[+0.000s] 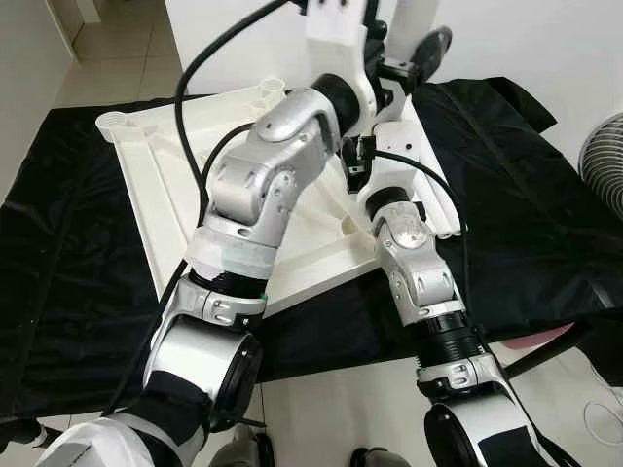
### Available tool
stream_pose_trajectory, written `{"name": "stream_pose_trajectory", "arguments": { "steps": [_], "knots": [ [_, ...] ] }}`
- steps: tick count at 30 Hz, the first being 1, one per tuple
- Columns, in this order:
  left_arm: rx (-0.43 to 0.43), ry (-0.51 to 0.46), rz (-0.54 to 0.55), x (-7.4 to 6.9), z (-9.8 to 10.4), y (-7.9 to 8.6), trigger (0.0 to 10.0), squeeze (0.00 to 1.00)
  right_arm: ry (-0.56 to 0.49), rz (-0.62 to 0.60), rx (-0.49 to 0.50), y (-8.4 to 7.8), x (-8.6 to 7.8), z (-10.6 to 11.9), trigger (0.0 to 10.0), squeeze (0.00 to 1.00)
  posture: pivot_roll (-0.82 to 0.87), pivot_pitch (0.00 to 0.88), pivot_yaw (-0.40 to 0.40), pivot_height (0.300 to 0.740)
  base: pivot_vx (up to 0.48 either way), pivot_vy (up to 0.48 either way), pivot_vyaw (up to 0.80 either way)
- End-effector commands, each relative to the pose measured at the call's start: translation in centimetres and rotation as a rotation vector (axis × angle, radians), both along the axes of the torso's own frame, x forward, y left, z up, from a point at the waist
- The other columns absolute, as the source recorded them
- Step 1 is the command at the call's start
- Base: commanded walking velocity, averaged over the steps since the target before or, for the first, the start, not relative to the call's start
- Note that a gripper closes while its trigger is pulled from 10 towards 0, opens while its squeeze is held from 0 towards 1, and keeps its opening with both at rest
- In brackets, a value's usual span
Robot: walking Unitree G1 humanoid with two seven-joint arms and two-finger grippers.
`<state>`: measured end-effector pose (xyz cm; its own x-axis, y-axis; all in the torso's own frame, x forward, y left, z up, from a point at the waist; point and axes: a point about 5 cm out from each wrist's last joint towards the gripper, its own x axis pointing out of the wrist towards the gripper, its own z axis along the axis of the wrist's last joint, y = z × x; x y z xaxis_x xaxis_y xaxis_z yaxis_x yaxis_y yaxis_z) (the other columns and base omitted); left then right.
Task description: Building children table
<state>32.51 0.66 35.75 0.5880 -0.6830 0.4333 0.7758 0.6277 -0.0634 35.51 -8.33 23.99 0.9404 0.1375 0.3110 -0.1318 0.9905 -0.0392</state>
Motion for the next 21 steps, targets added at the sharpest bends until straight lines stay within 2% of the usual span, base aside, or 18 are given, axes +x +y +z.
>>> {"name": "stream_pose_trajectory", "arguments": {
  "steps": [1, 8, 13, 17, 18, 21],
  "knots": [
    [-0.018, -0.03, -0.044, -0.4, 0.4, 0.5, 10.0, 0.0, 0.022, -0.029, 0.035, -0.8, 0.3, 0.0, 10.0, 0.0, -0.08, 0.076, 0.068, 0.74, 0.0, 0.0, 0.0],
    [-0.002, -0.043, -0.042, -0.5, 0.0, 1.4, 10.0, 0.0, 0.051, -0.066, 0.084, -2.4, 0.6, -0.3, 10.0, 0.0, -0.08, 0.081, 0.07, 0.74, 0.0, 0.0, 0.0],
    [0.008, -0.014, -0.019, -0.7, -1.5, 2.7, 10.0, 0.0, 0.103, -0.112, 0.132, -4.7, 0.6, -1.3, 10.0, 0.0, -0.08, 0.091, 0.068, 0.74, 0.0, 0.0, 0.0],
    [0.026, 0.003, 0.003, -0.4, -2.1, 3.2, 10.0, 0.0, 0.116, -0.113, 0.134, -5.1, 0.5, -1.6, 10.0, 0.0, -0.08, 0.097, 0.066, 0.74, 0.0, 0.0, 0.0],
    [0.132, 0.019, 0.088, 0.4, -4.1, 4.5, 10.0, 0.0, 0.14, -0.09, 0.117, -5.6, 0.2, -2.2, 10.0, 0.0, -0.08, 0.099, 0.068, 0.74, 0.0, 0.0, 0.0],
    [0.181, 0.022, 0.124, 0.7, -4.8, 5.1, 10.0, 0.0, 0.147, -0.074, 0.105, -5.6, 0.0, -2.4, 10.0, 0.0, -0.09, 0.104, 0.068, 0.74, 0.0, 0.0, 0.0]
  ]
}}
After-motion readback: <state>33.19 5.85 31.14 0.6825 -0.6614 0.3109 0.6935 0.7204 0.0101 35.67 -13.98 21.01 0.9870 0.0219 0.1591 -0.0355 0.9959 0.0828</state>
